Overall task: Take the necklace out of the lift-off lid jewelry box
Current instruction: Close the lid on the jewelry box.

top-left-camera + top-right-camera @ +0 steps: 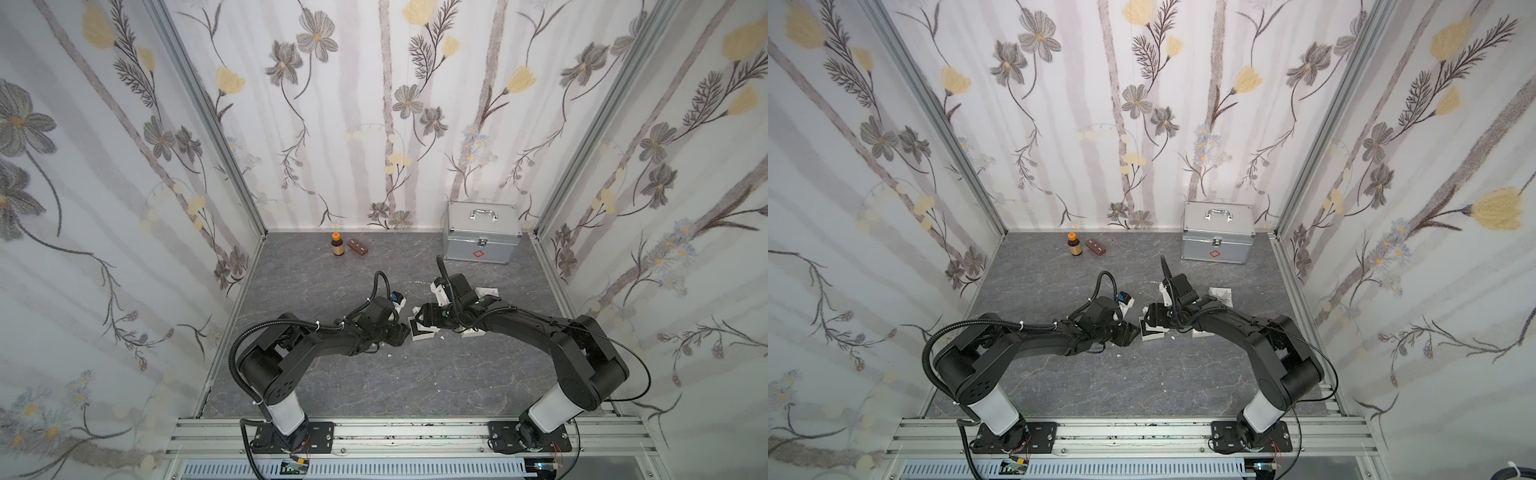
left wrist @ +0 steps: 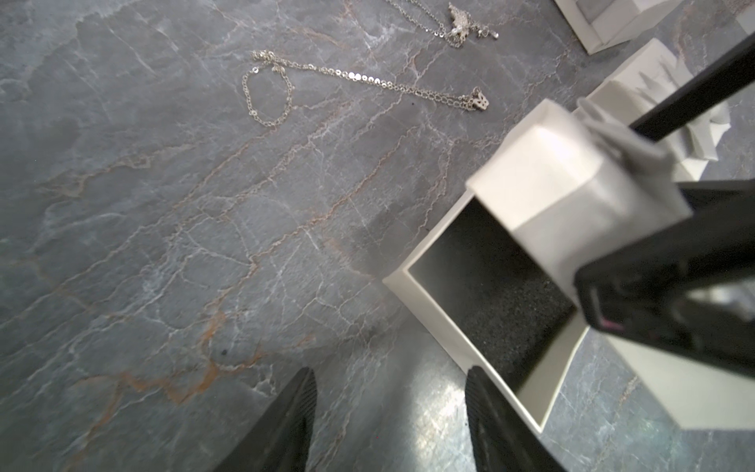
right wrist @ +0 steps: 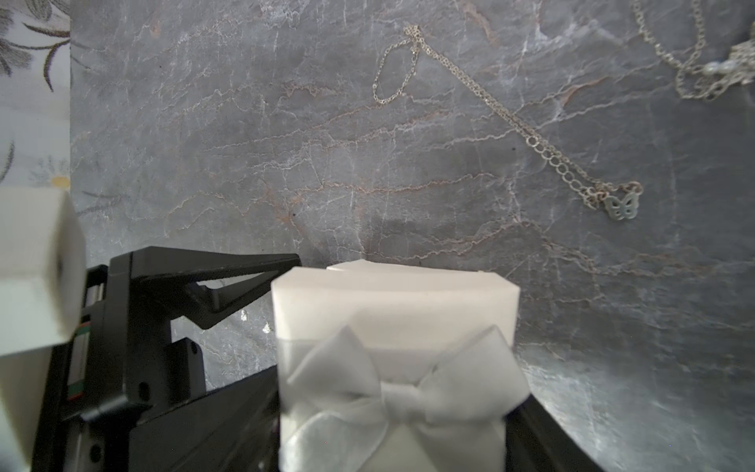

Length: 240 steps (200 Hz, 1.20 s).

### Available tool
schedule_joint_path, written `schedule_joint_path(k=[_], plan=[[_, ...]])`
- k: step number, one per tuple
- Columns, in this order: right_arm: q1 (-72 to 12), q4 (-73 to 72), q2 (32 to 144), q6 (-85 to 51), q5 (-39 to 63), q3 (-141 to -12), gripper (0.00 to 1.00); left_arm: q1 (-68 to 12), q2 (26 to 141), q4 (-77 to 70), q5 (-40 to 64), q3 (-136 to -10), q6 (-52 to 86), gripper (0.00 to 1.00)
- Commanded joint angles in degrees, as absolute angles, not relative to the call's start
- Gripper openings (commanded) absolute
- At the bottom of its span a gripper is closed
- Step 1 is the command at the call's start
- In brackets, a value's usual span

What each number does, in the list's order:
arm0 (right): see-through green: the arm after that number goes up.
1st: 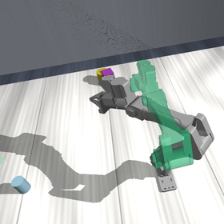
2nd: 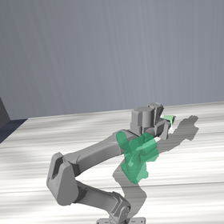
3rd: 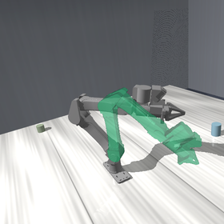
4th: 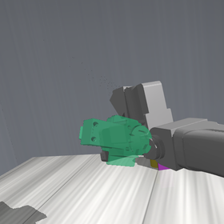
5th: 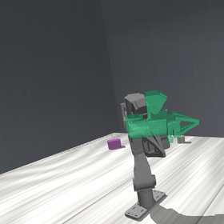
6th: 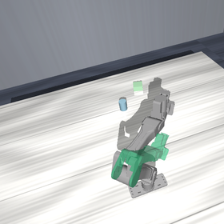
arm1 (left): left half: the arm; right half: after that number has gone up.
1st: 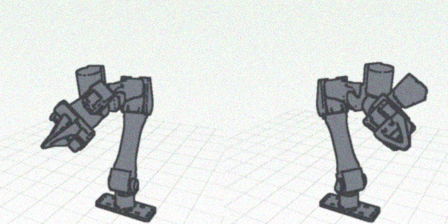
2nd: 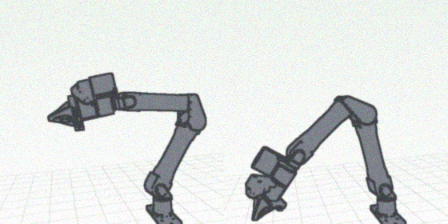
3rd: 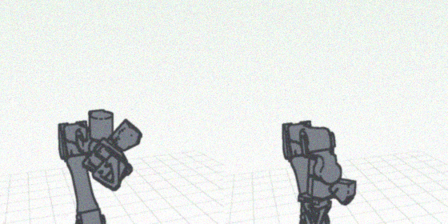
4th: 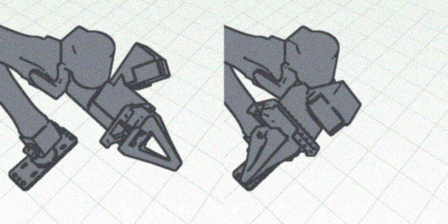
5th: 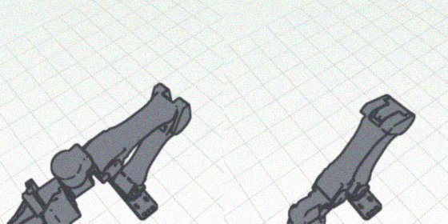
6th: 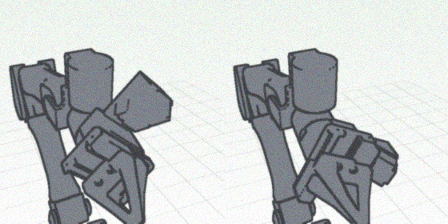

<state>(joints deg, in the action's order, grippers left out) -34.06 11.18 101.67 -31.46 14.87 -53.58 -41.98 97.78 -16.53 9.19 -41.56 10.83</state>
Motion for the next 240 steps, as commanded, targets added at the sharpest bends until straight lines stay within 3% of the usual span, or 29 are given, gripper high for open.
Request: schedule_joint_path(k=[1,240], plan=[[-34.01,10.52,101.21,-31.8,13.62,-53.46,0.71,-42.1,97.62,-18.36,9.05,-41.44,11.69,0.6],[-34.7,13.01,103.95,-27.97,11.37,-56.54,0.71,-42.27,99.59,-18.61,5.9,-43.24,11.95,0.59]])
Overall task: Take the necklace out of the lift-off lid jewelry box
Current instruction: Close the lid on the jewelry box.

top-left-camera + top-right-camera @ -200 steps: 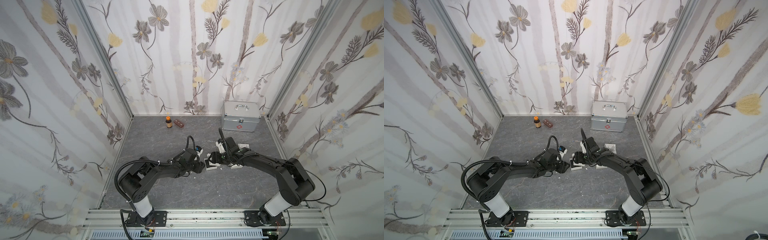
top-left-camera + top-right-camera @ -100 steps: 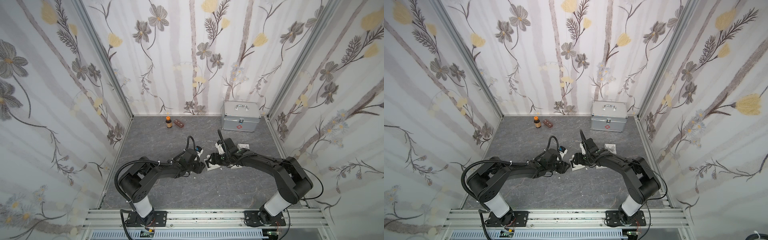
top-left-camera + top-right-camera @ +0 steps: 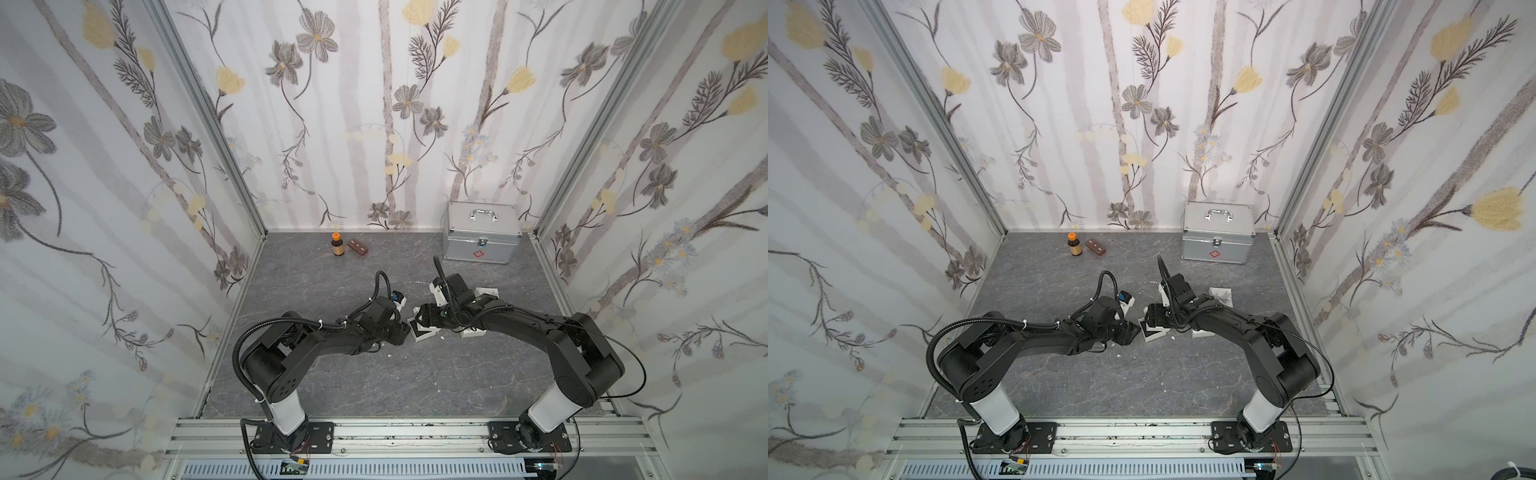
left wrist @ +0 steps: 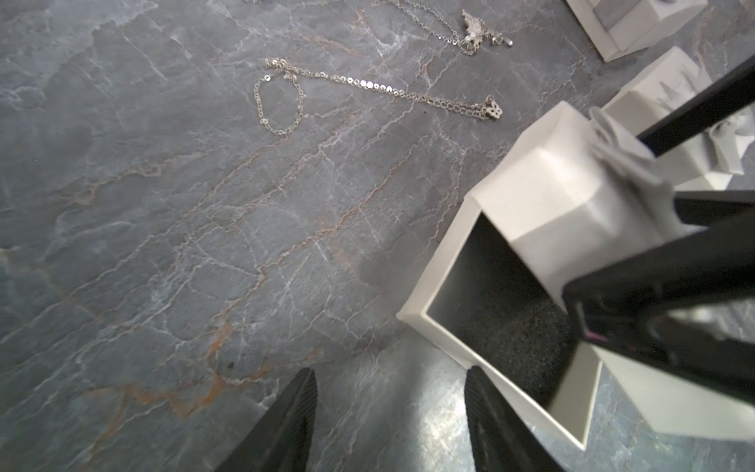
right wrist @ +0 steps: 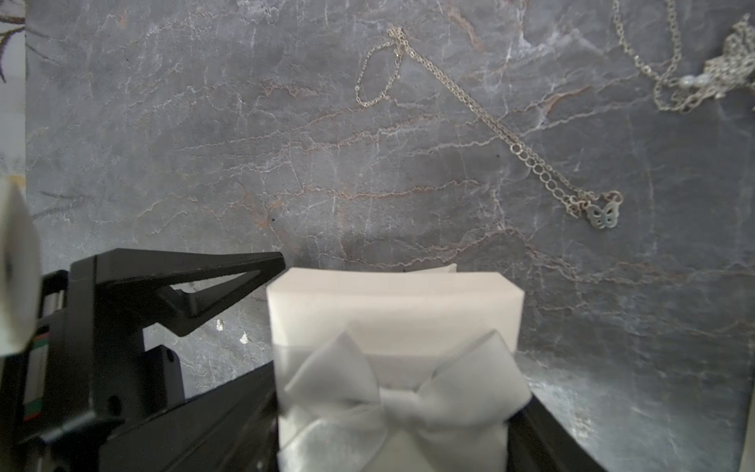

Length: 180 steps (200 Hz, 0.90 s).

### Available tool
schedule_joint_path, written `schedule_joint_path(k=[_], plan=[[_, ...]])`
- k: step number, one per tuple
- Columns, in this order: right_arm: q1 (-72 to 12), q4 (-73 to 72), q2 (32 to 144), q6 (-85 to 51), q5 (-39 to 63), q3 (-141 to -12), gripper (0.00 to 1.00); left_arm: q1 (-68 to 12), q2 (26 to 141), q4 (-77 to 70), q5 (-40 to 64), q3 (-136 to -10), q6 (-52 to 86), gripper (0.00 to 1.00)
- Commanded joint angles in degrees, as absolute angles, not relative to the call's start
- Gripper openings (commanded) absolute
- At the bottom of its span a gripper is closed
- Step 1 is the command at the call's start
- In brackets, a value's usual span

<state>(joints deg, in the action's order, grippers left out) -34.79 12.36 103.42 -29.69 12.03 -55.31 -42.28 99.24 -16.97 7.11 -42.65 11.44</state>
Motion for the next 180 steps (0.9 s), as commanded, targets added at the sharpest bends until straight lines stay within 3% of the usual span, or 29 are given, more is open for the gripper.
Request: schedule_joint_path(k=[1,180], plan=[[-34.66,13.05,104.0,-27.96,11.35,-56.57,0.71,-42.27,99.63,-18.62,5.94,-43.29,11.91,0.6],[-35.09,14.4,106.08,-27.07,13.69,-58.0,0.74,-42.28,100.58,-19.63,6.45,-43.85,12.48,0.59]])
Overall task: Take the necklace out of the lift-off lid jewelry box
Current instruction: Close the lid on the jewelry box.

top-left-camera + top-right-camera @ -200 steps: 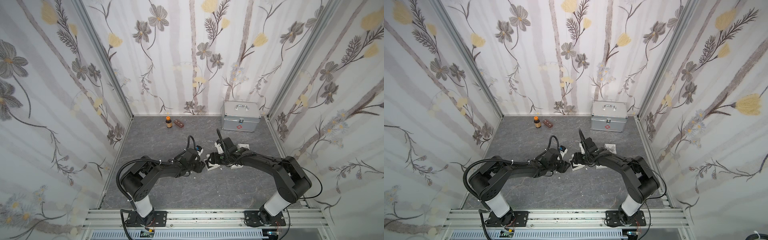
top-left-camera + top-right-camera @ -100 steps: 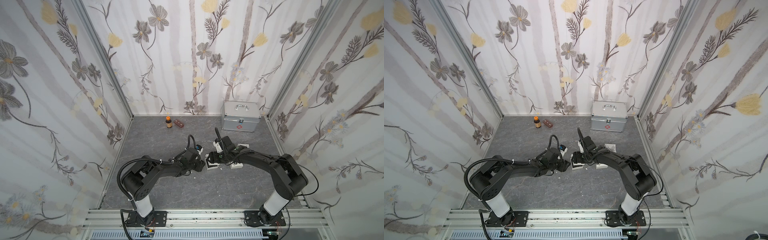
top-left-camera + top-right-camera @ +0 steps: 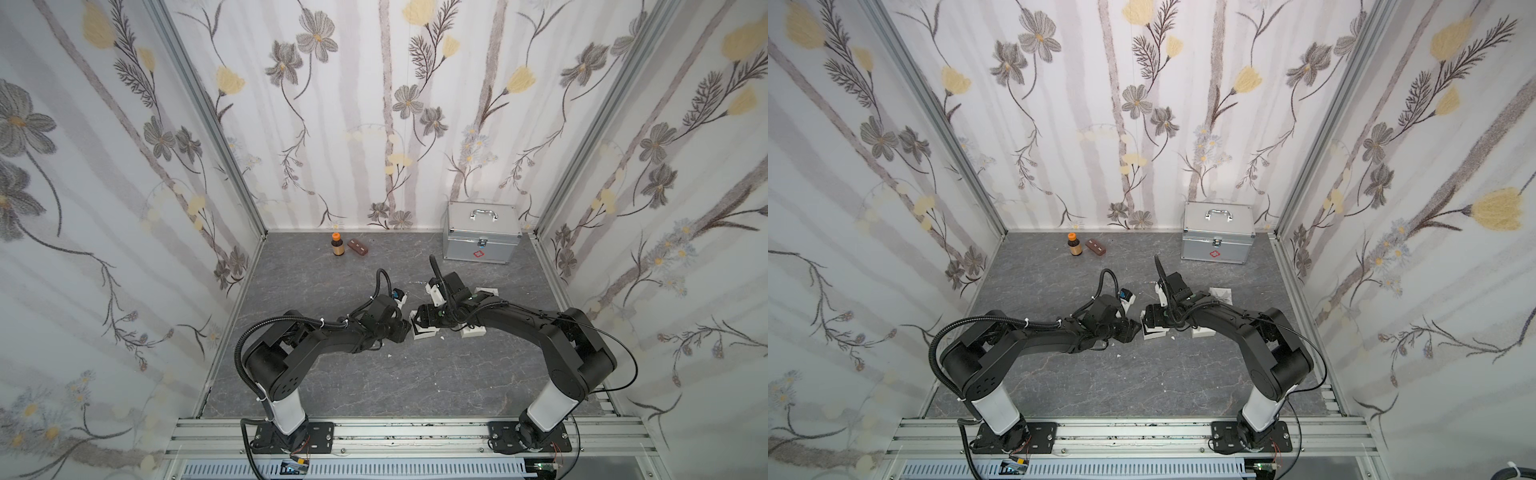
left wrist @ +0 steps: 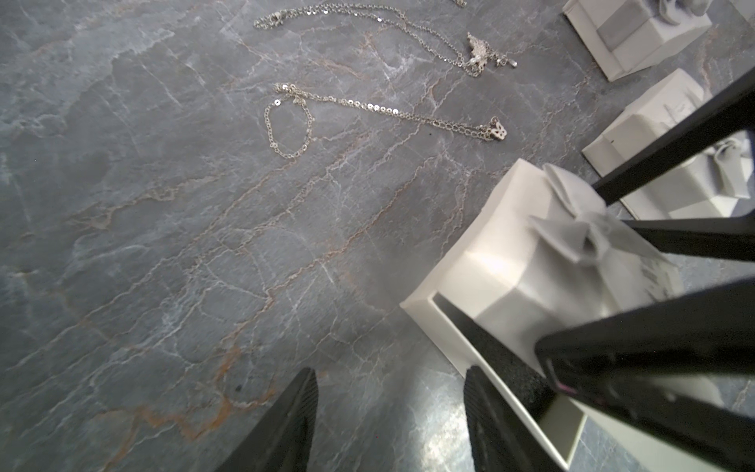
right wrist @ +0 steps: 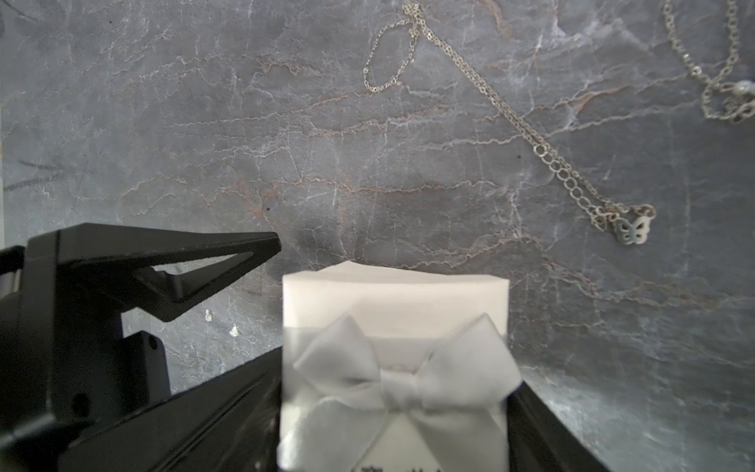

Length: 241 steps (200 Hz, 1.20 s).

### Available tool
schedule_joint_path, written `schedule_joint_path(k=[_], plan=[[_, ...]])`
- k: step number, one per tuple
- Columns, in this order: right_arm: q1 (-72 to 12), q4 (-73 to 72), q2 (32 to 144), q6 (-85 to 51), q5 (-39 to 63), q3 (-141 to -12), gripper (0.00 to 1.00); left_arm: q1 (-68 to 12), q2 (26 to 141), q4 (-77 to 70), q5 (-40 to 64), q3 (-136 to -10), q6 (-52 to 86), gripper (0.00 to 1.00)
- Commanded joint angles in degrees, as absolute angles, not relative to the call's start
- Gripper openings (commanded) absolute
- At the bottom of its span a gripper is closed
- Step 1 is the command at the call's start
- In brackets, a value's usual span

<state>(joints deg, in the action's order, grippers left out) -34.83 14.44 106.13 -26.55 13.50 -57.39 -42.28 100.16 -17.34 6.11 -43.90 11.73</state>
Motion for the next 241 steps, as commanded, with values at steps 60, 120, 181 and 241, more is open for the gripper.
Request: schedule_joint_path(k=[60,120,181,241], plan=[[-35.42,14.67,106.02,-26.1,14.92,-58.27,0.79,-42.27,100.93,-21.0,6.45,-43.15,13.05,0.59],[-35.08,15.32,104.18,-25.58,14.59,-57.24,0.81,-42.27,100.79,-21.35,5.62,-42.29,13.35,0.59],[-34.2,14.85,103.68,-25.49,14.24,-56.43,0.81,-42.27,101.11,-22.3,5.14,-41.8,13.83,0.59],[-34.19,12.78,104.29,-24.18,16.67,-56.38,0.76,-42.26,101.68,-23.11,5.01,-42.49,13.89,0.59]])
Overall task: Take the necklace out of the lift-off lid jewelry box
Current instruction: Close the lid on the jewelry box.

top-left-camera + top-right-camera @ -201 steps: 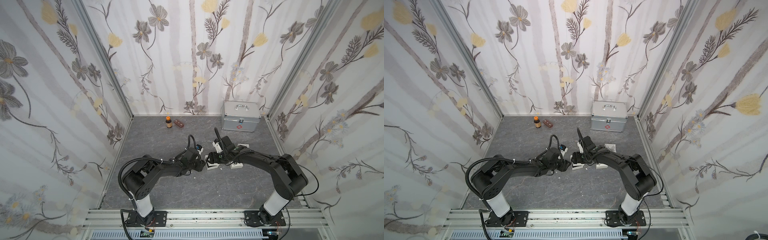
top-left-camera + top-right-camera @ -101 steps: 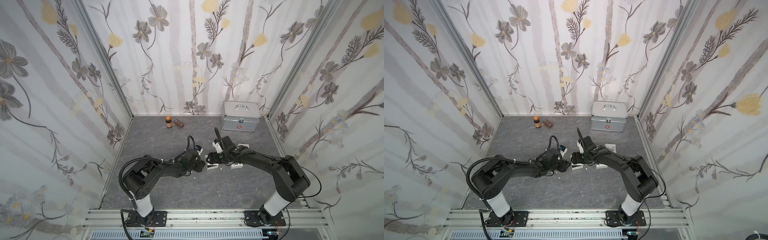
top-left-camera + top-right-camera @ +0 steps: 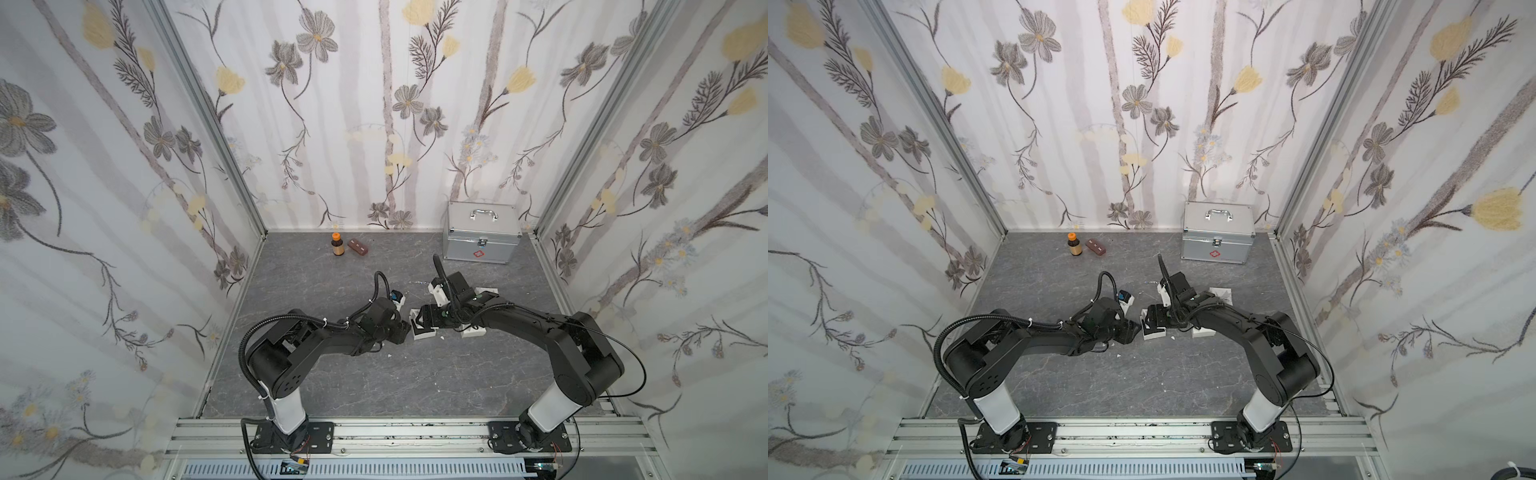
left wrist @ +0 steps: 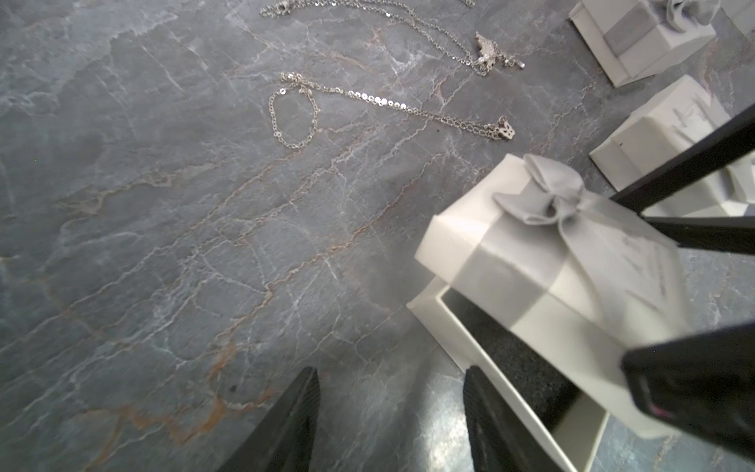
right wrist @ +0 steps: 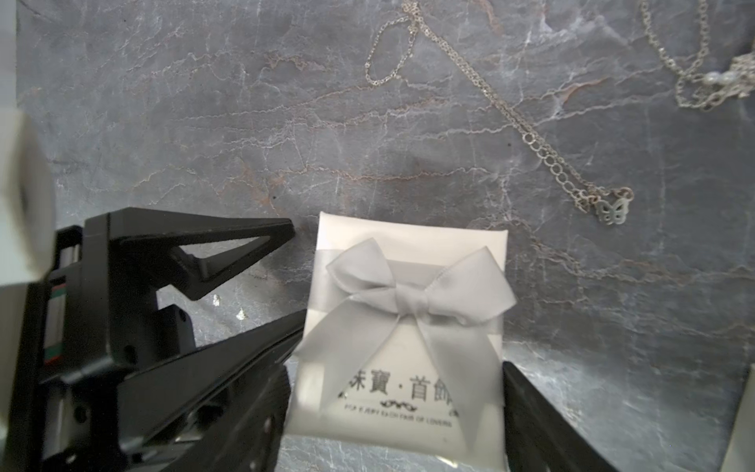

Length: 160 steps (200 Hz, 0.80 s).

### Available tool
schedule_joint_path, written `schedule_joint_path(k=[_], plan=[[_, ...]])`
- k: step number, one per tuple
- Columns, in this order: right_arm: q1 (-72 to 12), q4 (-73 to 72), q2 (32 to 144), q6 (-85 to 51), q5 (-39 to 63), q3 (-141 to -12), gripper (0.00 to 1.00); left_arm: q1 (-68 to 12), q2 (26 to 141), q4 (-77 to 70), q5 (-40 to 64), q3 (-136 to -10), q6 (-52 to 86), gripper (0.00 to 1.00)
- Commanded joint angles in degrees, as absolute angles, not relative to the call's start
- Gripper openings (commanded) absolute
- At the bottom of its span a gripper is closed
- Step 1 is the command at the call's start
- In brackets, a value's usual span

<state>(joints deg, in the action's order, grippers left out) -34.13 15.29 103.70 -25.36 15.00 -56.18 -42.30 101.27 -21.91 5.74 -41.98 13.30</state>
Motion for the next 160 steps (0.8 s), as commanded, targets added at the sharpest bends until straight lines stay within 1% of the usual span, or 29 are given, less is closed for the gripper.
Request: schedule_joint_path(k=[1,52,91,160], plan=[[-34.19,12.8,104.31,-24.13,16.64,-56.4,0.76,-42.23,101.69,-23.11,5.01,-42.52,13.89,0.59],[-34.57,14.41,106.02,-23.47,15.89,-57.37,0.77,-42.26,101.58,-23.11,4.89,-42.36,14.06,0.59],[-35.11,15.21,104.71,-23.38,13.23,-57.22,0.73,-42.18,101.59,-23.05,4.47,-42.16,14.24,0.58],[-36.36,18.09,102.35,-23.37,9.91,-57.81,0.72,-42.19,101.97,-24.17,4.39,-41.9,15.34,0.58]])
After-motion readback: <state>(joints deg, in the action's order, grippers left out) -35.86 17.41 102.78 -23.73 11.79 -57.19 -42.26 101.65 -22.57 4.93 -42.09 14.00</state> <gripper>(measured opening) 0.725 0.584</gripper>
